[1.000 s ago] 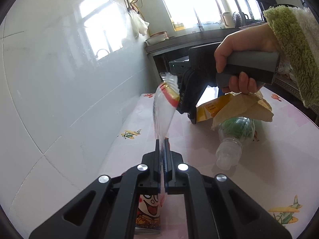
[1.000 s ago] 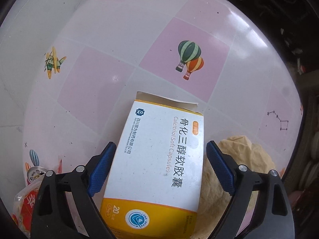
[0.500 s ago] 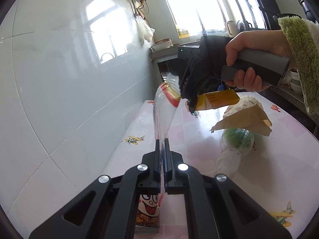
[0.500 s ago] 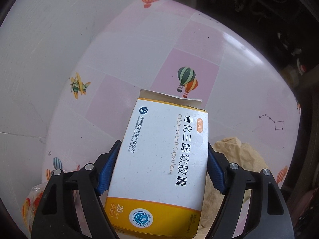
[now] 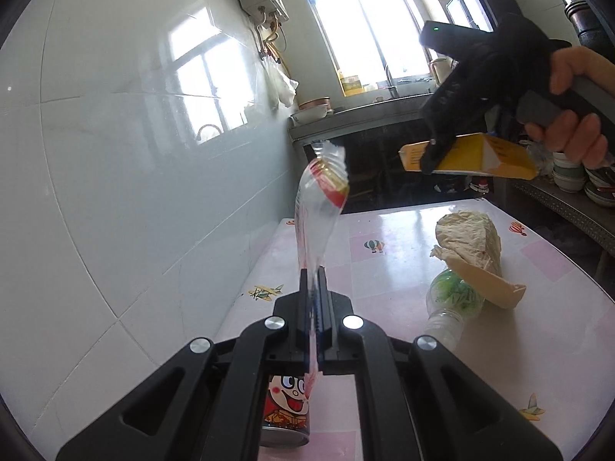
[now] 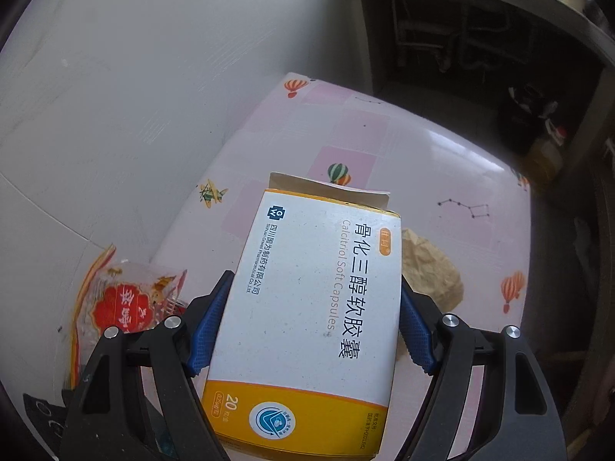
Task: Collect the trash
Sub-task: 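Grasp the yellow-white medicine box with the right tool while the left tool lifts the bag, then carry the bag and medicine box over the blue basket with both tools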
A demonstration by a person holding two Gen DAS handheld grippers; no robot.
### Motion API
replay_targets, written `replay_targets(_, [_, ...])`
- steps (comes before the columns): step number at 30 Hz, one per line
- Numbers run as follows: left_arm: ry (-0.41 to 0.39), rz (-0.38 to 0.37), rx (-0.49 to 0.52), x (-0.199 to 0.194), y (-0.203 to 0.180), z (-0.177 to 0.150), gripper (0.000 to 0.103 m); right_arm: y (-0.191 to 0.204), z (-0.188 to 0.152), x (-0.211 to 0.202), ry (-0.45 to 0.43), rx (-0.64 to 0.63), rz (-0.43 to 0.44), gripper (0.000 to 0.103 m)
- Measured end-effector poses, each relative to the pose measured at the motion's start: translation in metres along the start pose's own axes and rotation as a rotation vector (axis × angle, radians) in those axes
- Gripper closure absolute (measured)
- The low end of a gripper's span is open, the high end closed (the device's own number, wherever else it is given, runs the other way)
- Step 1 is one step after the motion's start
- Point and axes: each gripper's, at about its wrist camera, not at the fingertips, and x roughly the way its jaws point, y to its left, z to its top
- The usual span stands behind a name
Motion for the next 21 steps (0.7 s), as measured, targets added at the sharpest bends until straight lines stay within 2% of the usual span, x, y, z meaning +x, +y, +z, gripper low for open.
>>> replay_targets(8, [-0.034, -0.016, 0.02, -0.022, -0.007, 0.006, 0.101, -0.059, -0.081, -0.05, -0.066, 0.191, 0.05, 0.03])
replay_targets(14, [-0.056, -0.041, 0.037, -0.043, -0.017, 0.013, 0.101, -0.079, -0.142, -0.073, -0.125, 0.31, 0.078, 0.03])
replay_targets(21, [-0.056, -0.137, 0.055, -0.069, -0.04, 0.01, 0.101, -0.092, -0.213, -0.083, -0.166, 0.458, 0.114, 0.03])
